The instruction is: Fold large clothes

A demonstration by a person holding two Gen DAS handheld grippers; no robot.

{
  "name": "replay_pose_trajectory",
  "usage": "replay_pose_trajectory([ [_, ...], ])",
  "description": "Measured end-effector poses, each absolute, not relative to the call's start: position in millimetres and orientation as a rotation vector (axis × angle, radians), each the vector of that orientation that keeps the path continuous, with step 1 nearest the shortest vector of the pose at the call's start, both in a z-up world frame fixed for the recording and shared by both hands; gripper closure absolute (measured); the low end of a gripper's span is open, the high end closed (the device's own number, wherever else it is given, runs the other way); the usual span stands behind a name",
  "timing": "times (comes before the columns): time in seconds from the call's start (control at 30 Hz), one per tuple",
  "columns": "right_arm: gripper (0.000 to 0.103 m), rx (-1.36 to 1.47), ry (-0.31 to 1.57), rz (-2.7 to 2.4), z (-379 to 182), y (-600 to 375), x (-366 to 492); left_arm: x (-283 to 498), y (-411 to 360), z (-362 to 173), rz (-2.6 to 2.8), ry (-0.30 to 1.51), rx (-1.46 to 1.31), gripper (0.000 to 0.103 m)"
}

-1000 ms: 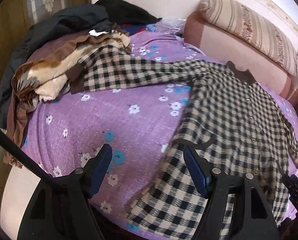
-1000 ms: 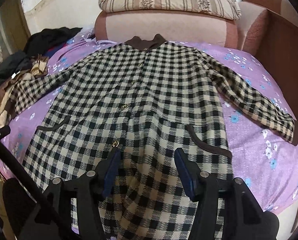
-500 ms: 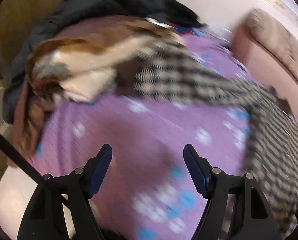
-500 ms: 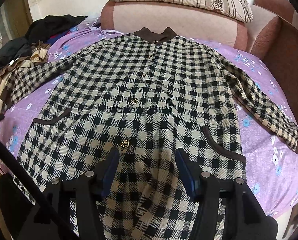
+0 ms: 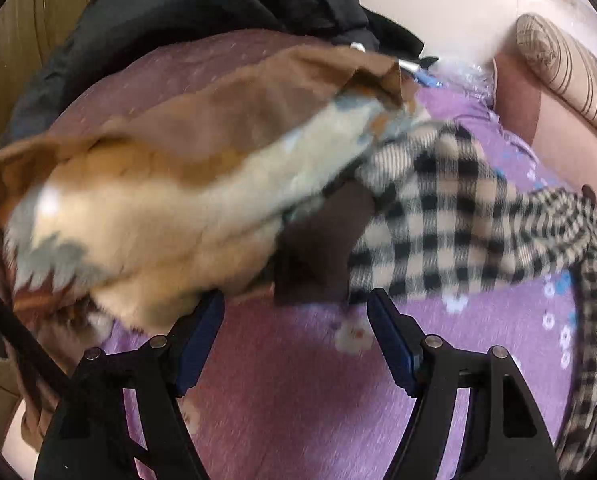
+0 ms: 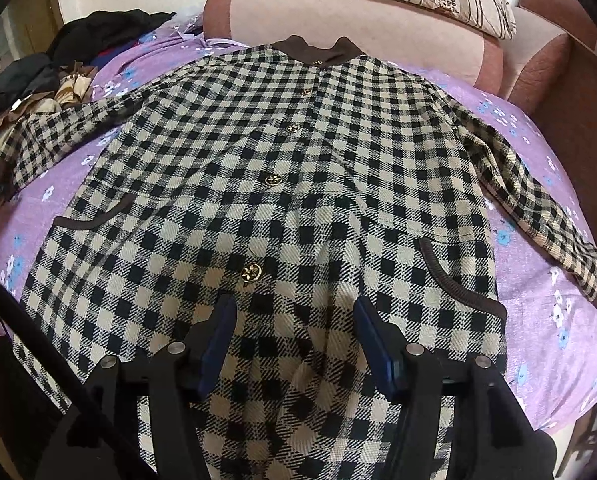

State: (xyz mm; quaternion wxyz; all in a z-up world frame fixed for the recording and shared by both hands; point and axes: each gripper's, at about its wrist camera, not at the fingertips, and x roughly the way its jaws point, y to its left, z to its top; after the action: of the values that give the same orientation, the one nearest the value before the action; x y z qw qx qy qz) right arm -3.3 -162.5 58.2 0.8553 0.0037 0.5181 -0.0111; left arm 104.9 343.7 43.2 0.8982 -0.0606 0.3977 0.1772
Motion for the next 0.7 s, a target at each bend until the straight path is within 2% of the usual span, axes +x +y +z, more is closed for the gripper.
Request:
replay_pose_trajectory([
  [0.17, 0.038, 0.016, 1.101, -0.029, 54.3, -166.3, -2.4, 120.8, 354.6, 46.8, 0.377, 0.828, -0.178, 0.03],
  [0.2, 0.038, 0.018, 1.104, -0.027, 52.7, -166.1, -2.6, 123.8, 353.6, 46.9, 0.37, 0.843, -0.167, 0.042],
  [0.23, 0.038, 0.017, 1.105, -0.024, 51.8, -165.7, -2.9, 126.1, 352.6, 47.0, 0.363, 0.857, -0.157, 0.094],
  [0.27, 0.038, 0.017, 1.104, -0.021, 51.3, -165.0, -3.7, 130.6, 351.2, 46.0, 0.352, 0.899, -0.154, 0.094],
  [0.3, 0.038, 0.014, 1.102, -0.015, 50.6, -164.1, -5.1, 130.0, 352.5, 47.5, 0.328, 0.92, -0.19, 0.101],
  [0.5, 0.038, 0.017, 1.069, 0.026, 54.2, -164.4, -11.8, 104.7, 339.3, 93.4, 0.165, 0.903, -0.369, 0.101],
  [0.7, 0.038, 0.093, 1.035, 0.05, 56.0, -178.6, -22.0, 88.4, 249.1, 163.7, -0.079, 0.854, -0.295, 0.101],
])
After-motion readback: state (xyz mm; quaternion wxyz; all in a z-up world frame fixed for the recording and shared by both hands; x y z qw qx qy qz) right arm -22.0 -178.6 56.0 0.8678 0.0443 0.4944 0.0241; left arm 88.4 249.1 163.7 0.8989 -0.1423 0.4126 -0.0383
